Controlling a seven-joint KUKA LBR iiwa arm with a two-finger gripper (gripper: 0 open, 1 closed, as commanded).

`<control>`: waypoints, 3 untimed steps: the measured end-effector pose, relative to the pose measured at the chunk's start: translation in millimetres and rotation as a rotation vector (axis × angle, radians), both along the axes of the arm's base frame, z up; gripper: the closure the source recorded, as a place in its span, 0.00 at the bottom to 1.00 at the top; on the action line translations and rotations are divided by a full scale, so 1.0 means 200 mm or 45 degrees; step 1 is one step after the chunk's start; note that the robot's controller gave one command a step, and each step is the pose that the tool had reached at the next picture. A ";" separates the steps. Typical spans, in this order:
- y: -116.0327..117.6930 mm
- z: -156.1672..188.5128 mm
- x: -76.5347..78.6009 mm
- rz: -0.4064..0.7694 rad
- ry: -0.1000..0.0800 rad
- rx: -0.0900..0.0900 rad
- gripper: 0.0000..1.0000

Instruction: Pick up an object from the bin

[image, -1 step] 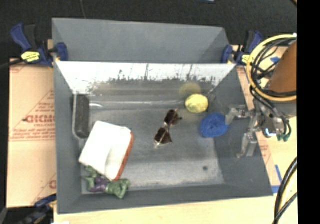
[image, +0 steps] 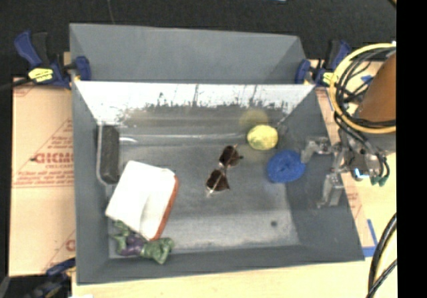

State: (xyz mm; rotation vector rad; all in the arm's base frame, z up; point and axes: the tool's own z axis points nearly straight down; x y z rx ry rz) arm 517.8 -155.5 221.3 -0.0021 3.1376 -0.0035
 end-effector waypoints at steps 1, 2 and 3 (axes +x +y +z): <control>0.00 -0.72 0.51 0.023 -0.005 -0.009 0.00; 0.02 -0.64 0.43 0.023 -0.001 -0.002 0.00; -0.03 -0.70 0.51 0.018 -0.016 -0.020 0.00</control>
Offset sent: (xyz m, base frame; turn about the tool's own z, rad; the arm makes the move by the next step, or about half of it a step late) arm 0.1047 0.0023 -0.1513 0.0575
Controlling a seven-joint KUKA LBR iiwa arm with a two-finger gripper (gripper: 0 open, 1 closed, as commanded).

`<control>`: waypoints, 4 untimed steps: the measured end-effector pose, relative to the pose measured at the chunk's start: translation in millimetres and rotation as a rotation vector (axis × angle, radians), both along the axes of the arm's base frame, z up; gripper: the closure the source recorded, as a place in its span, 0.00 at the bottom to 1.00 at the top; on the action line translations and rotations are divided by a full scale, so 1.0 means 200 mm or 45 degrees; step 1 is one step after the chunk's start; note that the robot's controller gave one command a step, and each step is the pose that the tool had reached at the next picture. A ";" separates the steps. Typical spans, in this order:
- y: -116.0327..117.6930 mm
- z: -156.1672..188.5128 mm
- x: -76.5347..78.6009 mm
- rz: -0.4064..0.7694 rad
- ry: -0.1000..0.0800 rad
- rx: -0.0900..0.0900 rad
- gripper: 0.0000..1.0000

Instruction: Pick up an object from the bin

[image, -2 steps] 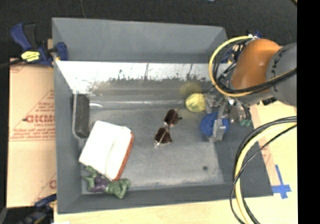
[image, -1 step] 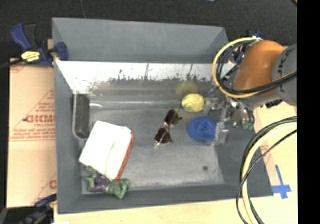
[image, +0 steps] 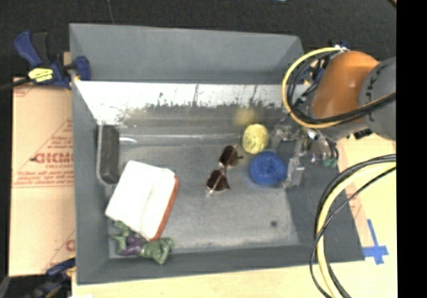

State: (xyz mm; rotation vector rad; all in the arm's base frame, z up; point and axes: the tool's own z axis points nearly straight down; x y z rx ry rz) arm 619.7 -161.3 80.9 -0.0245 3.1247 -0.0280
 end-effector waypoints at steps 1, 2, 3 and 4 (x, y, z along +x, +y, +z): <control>0.04 -0.05 -0.10 -0.059 0.004 0.012 0.00; 0.07 -0.05 -0.09 -0.039 0.000 0.003 1.00; 0.07 -0.05 -0.09 -0.038 0.000 0.002 1.00; 0.07 0.00 -0.09 -0.038 -0.004 0.001 1.00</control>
Offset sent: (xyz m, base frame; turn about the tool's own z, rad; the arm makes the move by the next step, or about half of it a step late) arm -0.0184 0.0153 -0.0109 0.0356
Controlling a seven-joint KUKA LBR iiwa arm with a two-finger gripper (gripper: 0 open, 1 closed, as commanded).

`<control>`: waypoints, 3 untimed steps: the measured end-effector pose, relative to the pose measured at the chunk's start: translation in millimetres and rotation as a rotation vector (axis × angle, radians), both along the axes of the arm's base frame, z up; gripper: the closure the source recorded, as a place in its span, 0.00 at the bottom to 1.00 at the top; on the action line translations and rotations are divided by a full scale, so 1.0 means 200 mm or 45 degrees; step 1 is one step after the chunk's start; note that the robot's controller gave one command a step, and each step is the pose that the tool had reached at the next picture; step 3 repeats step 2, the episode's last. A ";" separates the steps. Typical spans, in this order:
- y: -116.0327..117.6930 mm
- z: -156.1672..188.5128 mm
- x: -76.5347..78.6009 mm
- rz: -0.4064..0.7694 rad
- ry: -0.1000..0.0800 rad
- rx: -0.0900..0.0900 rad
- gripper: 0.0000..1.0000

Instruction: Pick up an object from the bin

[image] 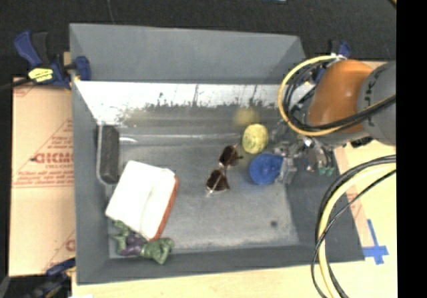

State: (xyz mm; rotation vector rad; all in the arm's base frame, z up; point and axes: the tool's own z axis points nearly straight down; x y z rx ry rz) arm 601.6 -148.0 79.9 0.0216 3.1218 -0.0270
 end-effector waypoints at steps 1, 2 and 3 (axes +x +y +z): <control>0.00 0.12 0.00 0.001 0.001 -0.001 1.00; 0.00 0.26 0.00 0.001 0.004 0.000 1.00; 0.00 0.26 0.00 0.001 0.004 0.000 1.00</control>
Offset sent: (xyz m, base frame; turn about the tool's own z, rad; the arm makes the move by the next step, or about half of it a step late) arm -0.0001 -0.0003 0.0870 -0.0008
